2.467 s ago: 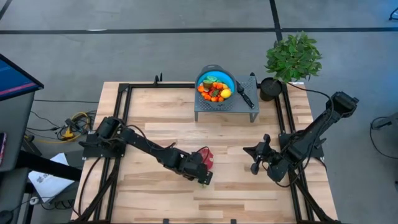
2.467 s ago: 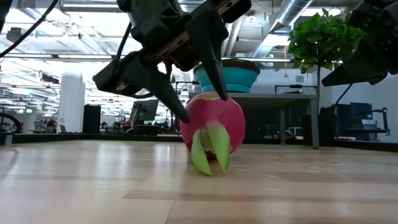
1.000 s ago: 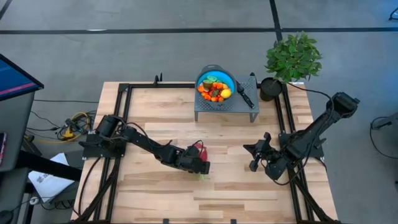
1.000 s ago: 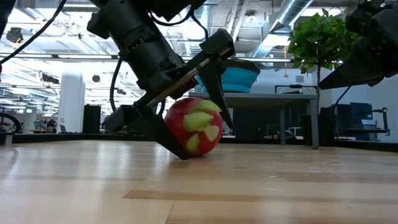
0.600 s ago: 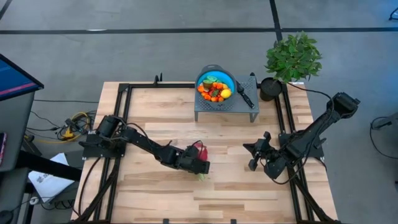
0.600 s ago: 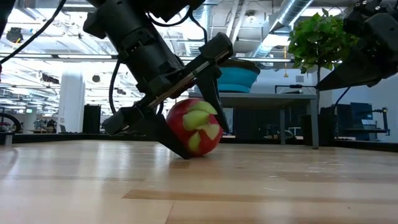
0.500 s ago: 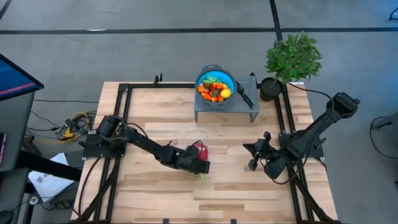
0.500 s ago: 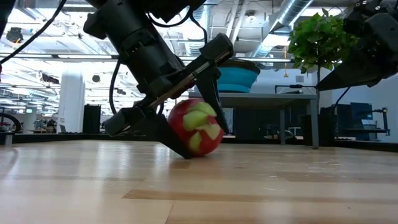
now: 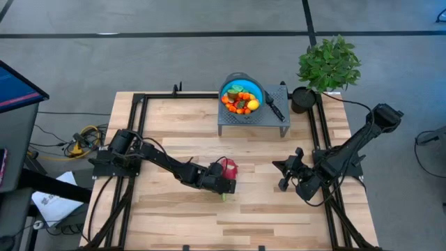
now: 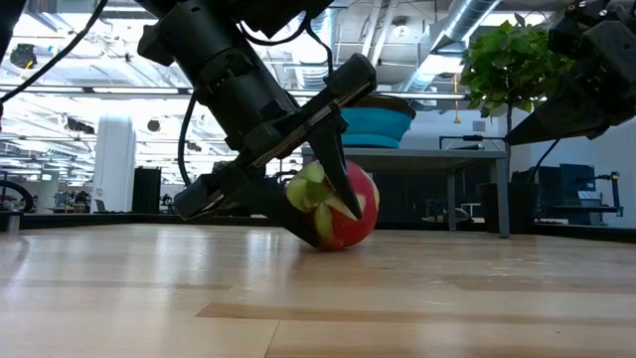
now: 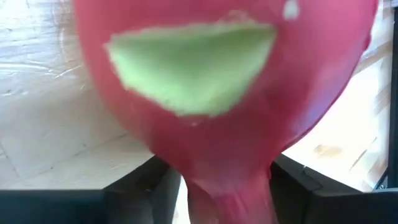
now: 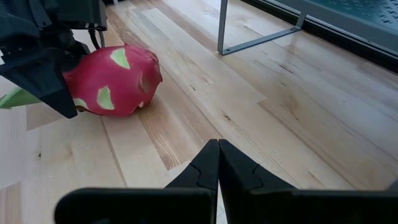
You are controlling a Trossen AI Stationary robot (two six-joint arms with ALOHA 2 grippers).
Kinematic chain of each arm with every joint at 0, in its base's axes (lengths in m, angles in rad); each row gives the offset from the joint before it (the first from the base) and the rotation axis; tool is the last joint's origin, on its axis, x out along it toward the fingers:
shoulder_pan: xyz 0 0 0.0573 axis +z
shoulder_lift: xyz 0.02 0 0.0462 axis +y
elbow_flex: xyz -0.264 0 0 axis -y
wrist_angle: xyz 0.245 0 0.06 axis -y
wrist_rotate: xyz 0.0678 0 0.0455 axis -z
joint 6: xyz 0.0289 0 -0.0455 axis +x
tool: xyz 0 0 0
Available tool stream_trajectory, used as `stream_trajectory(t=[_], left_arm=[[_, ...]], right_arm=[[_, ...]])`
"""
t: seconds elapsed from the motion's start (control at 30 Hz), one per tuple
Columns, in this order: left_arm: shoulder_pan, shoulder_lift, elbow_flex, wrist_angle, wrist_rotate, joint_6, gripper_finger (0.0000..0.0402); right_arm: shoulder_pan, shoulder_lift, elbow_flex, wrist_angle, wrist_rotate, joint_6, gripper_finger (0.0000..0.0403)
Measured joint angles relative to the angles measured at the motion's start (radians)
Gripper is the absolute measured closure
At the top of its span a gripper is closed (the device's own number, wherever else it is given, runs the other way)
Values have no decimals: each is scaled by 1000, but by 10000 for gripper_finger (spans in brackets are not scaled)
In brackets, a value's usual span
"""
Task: Pick & Place Fruit
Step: Put the dragonfruit into the strainer bowl
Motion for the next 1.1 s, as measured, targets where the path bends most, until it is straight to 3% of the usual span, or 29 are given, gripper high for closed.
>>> stream_trajectory(t=[0.33, 1.1], left_arm=[[0, 0, 0, 7, 1, 0, 281], [-1, -1, 2, 108, 3, 105, 347]], right_arm=[[0, 0, 0, 0, 0, 0, 403], [10, 0, 0, -21, -4, 0, 403]])
